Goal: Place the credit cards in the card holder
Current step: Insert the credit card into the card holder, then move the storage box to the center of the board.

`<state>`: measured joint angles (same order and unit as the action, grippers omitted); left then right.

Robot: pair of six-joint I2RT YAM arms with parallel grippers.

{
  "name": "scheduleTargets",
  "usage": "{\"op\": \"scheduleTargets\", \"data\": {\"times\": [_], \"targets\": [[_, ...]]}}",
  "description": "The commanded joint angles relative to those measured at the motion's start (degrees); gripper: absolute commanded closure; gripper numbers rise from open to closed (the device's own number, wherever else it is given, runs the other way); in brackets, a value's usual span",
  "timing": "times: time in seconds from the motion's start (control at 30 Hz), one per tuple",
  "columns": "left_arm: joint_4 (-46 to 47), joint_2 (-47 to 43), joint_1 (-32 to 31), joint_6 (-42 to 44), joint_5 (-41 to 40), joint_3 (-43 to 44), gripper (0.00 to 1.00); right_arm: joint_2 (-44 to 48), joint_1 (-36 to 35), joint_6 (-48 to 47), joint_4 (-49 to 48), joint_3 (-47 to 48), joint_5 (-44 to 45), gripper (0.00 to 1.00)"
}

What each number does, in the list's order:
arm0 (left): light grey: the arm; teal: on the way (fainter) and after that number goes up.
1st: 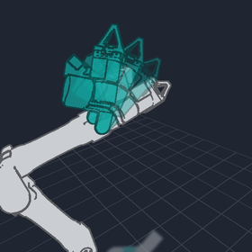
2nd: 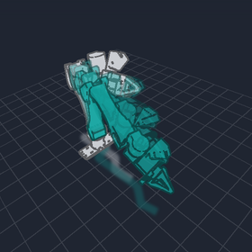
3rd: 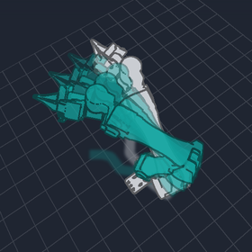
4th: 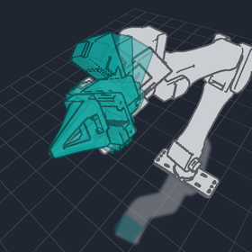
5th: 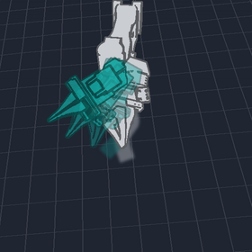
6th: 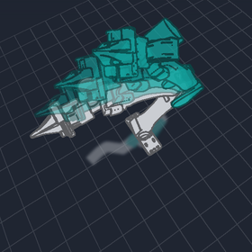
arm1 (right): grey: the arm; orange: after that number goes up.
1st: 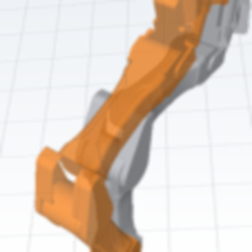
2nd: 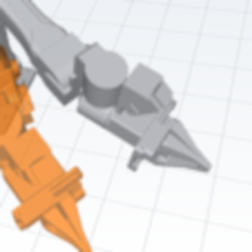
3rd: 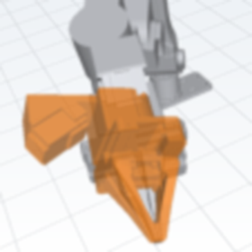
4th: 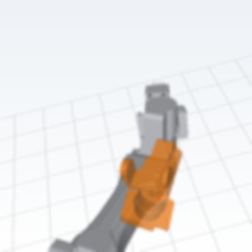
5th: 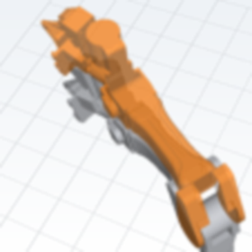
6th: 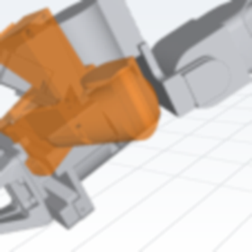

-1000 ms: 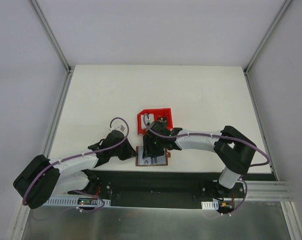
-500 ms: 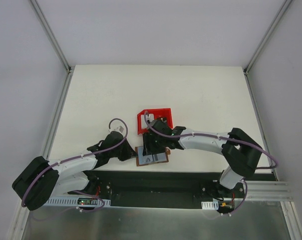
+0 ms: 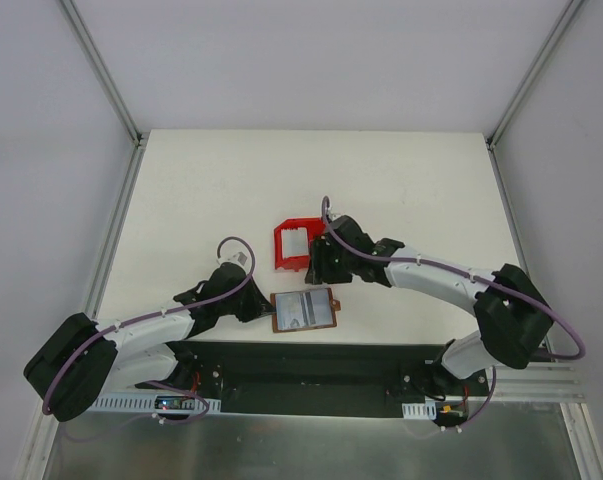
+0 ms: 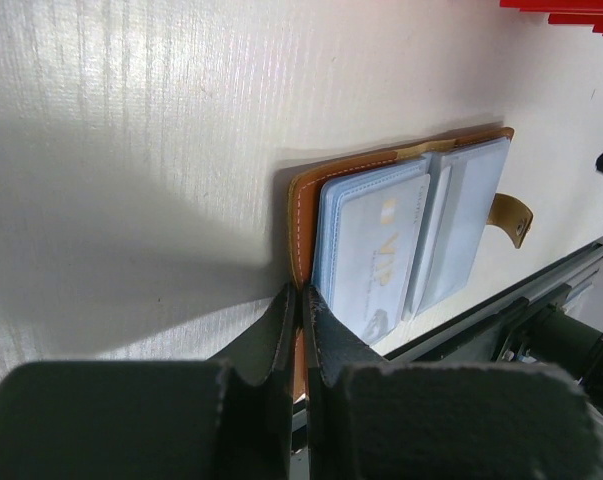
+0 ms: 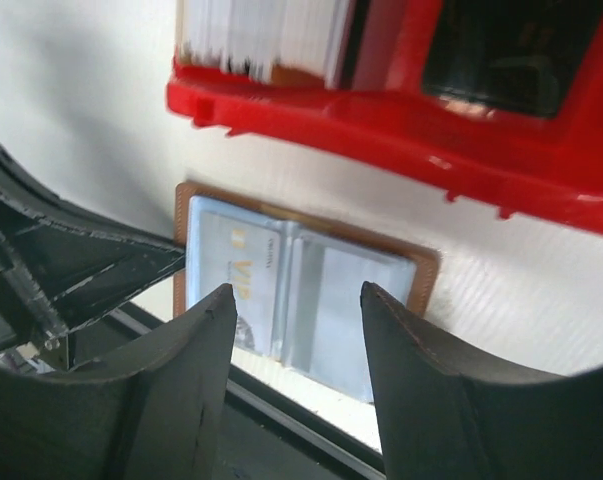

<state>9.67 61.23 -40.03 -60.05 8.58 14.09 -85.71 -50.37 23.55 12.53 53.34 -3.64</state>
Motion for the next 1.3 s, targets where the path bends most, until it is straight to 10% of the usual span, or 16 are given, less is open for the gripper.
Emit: {"op": "scheduleTargets", "data": {"times": [0.0, 0.73, 1.27], "targets": [[0.9, 0.0, 0.3, -0.2, -0.4, 0.0, 1.00, -0.5, 3.0, -3.4, 1.1, 1.2, 0.2, 0.44], [0.9, 2.2, 0.3, 0.4, -0.7, 1.2, 1.00, -7.2, 9.2, -10.2, 2.1, 8.1, -5.1, 0.43], [0.7, 2.3, 0.3, 0.5, -0.2, 1.7, 1.00, -0.2, -2.5, 6.0, -12.0, -5.3, -9.7, 0.43]]}}
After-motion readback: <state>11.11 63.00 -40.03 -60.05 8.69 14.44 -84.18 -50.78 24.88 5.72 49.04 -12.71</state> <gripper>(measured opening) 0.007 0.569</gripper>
